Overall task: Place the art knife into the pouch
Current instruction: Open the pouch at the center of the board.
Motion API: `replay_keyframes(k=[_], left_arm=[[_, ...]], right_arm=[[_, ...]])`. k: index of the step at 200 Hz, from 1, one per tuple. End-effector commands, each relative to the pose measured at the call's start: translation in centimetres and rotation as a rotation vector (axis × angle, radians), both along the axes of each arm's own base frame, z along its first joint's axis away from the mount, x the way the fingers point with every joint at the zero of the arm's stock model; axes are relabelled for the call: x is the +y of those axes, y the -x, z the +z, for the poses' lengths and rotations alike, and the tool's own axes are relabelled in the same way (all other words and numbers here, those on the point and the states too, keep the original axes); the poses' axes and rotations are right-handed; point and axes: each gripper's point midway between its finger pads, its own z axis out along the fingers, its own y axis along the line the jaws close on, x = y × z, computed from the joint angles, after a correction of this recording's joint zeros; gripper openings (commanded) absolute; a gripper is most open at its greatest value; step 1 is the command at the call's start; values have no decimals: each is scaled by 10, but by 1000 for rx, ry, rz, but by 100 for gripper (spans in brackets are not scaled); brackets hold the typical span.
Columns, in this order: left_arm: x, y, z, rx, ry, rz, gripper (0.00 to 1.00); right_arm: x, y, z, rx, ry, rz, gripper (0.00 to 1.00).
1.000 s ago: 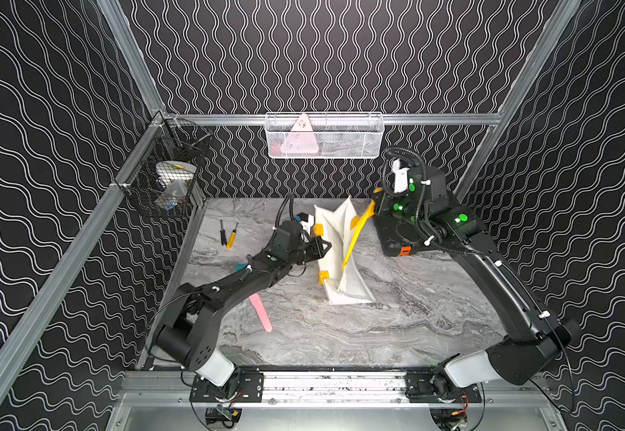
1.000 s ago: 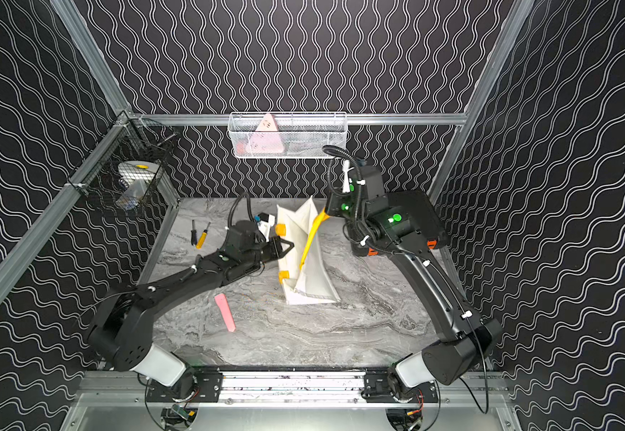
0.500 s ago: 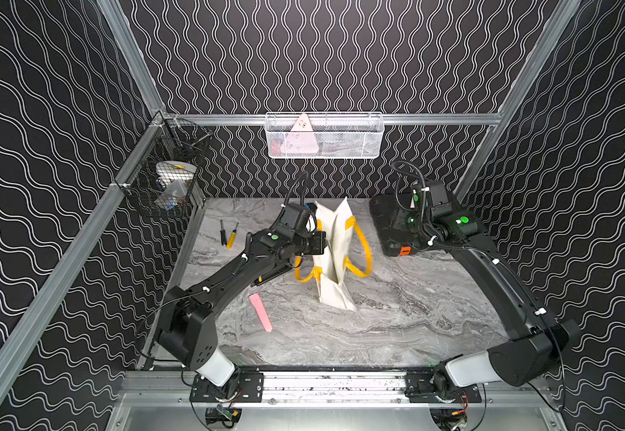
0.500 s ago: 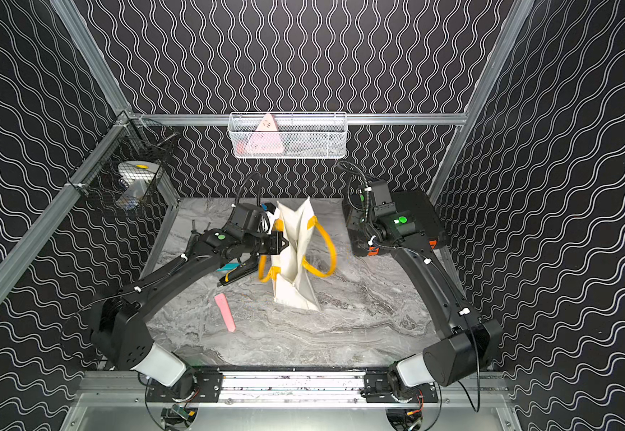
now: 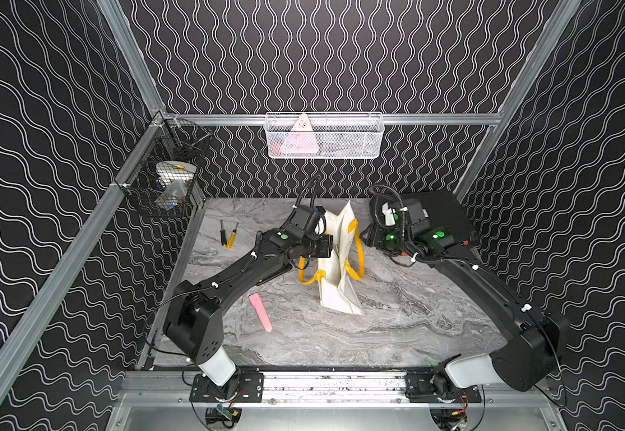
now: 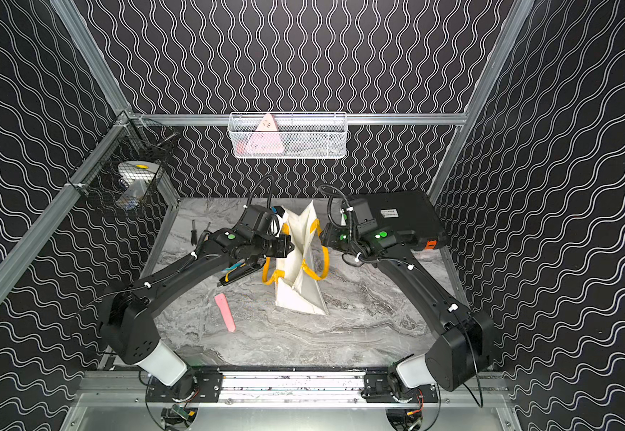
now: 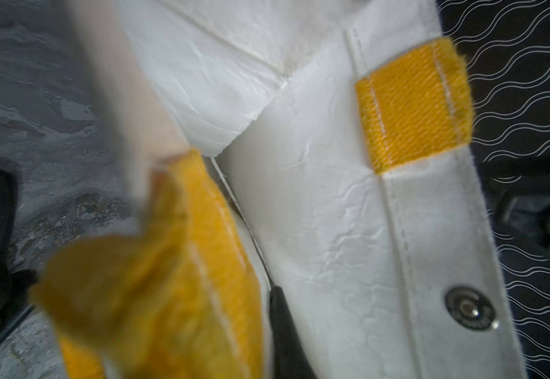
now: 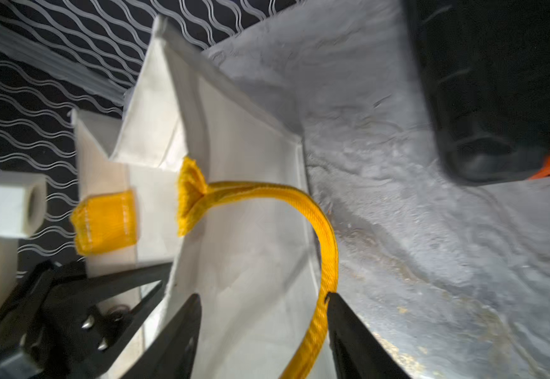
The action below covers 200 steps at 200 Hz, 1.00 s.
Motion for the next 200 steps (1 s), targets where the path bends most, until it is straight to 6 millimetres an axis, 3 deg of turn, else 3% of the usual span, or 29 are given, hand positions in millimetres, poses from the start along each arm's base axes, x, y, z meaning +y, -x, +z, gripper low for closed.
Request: replay_keyframes(k=[1,70,85,120,149,200], left_arm=[[-5,-5,7,-46,3,-18,0],[-5,-4,9,-65,-6,-15,0],[-4,-4,11,-71,-11,-17,0],[0,-2,10,-74,-26,-3,0],[3,-2,15,-84,-33,4,0],[5,-2,21,-101,-54,13,0]], right_arm=[[22,-9,9,-18,-111,17,62],[64,-1,-3,27,-120,84,64],[61,2,-6,41,-93,69,64],[49,8,17,-12,-91,37,64],[49,17,23,-10,-105,40,65],[65,17,2,43,-111,66,66]])
